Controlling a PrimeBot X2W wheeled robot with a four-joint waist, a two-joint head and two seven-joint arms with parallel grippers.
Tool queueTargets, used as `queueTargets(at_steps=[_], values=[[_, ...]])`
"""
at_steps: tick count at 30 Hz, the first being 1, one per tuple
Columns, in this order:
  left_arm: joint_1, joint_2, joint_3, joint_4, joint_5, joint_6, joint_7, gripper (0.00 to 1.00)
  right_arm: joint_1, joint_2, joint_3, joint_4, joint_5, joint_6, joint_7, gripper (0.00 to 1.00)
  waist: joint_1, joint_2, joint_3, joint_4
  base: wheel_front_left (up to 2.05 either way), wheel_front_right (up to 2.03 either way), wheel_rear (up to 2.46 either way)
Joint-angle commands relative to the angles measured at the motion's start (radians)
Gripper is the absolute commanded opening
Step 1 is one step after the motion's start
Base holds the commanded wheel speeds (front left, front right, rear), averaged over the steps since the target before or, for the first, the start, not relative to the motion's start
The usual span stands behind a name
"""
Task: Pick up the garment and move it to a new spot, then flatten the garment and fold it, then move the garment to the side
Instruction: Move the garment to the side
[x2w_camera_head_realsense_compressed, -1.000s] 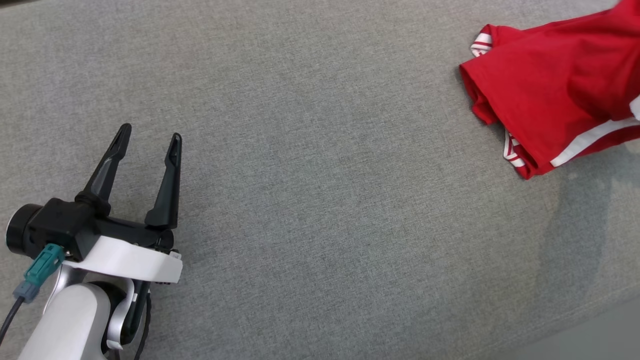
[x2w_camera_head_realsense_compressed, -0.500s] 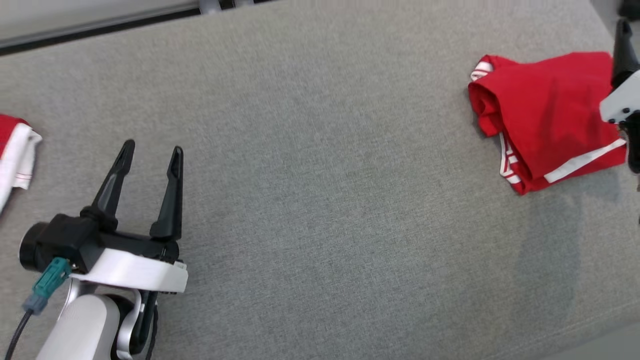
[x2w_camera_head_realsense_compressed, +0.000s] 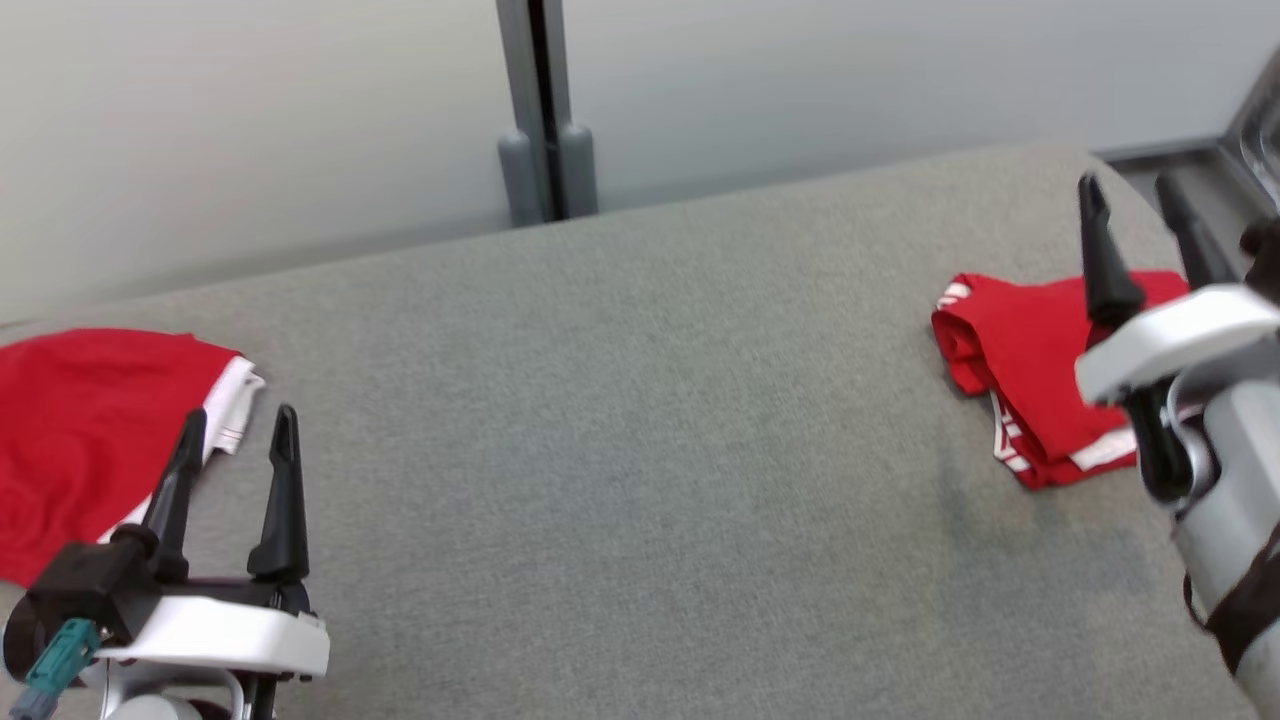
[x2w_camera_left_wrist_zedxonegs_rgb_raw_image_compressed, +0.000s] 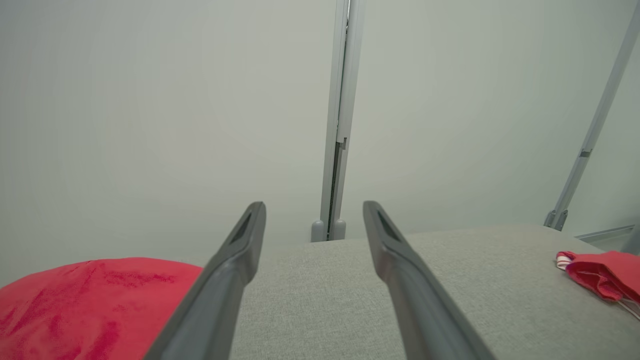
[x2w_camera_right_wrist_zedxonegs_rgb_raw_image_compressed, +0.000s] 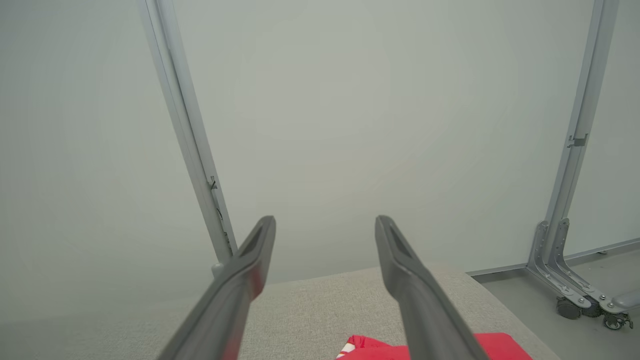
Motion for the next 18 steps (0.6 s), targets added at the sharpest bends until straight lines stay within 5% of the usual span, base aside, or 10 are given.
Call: queueTargets(at_steps=[1, 18], values=[[0.018, 0.004, 0.004, -0.004, -0.005, 0.007, 0.002, 1.00, 0.039, -0.005, -0.006, -0.025, -0.012, -0.001, -0.005, 1.00, 0.0000, 0.0000, -0.069, 0.048, 0.00, 0.00, 0.00], [0.119, -0.050, 0.001, 0.073, 0.012, 0.003, -0.034, 1.00, 0.564, 0.086, -0.172, -0.400, -0.113, -0.001, -0.003, 1.00, 0.0000, 0.0000, -0.104, 0.115, 0.00, 0.00, 0.00]])
